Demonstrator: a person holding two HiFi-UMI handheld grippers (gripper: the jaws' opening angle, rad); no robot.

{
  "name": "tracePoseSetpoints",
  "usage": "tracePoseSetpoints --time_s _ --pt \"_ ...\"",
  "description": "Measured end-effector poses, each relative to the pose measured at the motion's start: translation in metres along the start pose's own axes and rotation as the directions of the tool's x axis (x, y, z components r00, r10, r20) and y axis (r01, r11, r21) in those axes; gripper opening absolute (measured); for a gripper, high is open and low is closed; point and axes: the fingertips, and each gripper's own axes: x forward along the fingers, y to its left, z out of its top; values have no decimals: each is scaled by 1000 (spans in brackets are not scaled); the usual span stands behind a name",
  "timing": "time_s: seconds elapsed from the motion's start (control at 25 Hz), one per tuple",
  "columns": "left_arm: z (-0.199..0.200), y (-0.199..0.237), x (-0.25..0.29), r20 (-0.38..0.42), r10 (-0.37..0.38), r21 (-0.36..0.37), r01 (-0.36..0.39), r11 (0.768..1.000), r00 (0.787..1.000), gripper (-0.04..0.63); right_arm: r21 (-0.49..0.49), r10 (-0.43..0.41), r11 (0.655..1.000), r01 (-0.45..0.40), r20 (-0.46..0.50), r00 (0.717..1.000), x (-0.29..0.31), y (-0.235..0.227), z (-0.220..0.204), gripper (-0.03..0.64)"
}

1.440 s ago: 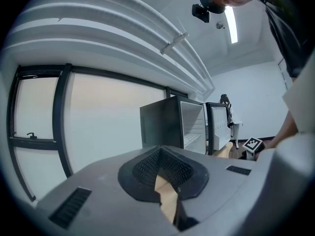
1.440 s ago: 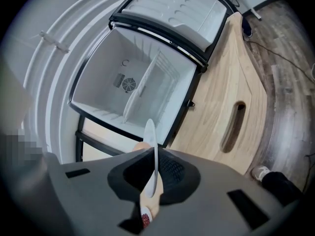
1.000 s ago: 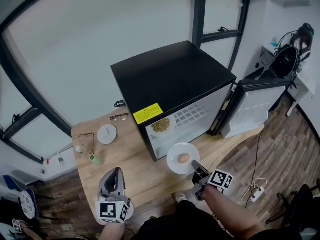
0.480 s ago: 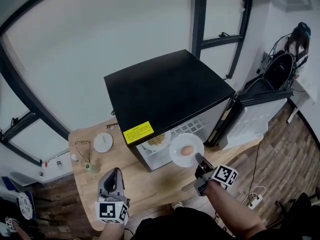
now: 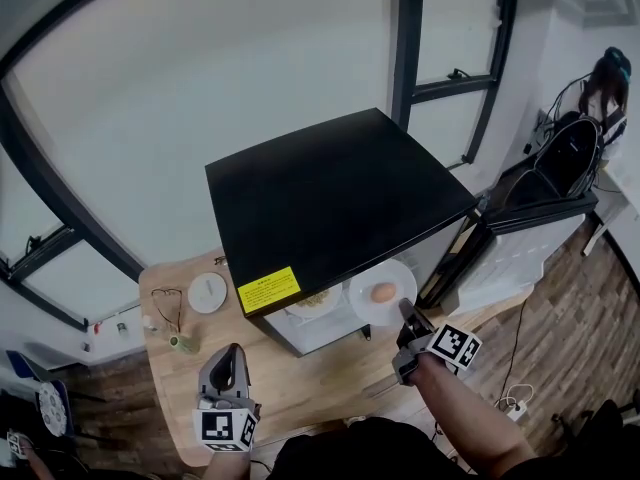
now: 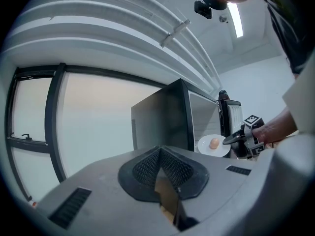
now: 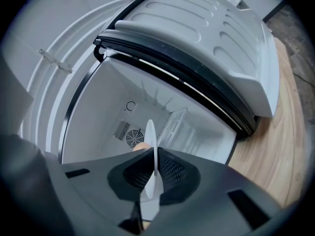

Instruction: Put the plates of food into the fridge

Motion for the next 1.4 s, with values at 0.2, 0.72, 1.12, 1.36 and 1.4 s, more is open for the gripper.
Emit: tracePoseSetpoints --time_s 0.2,0.72,1.12,1.36,1.4 --pt "-3 -2 7 -11 22 -4 -22 1000 1000 3 12 -16 1000 16 -8 1000 15 -8 10 32" --pt "-11 4 15 -39 72 -2 -72 997 997 3 -133 -57 989 56 0 998 62 -1 35 34" --pt "-10 14 12 -46 106 0 -106 994 993 3 -368 -177 916 157 -21 984 85 -3 42 64" --pt "-15 19 9 -56 123 -1 -123 992 991 3 -444 -226 878 178 -56 973 99 -12 42 94" --pt "-16 19 9 -58 123 -1 -124 992 991 3 -460 -237 869 183 -62 969 100 -15 42 98"
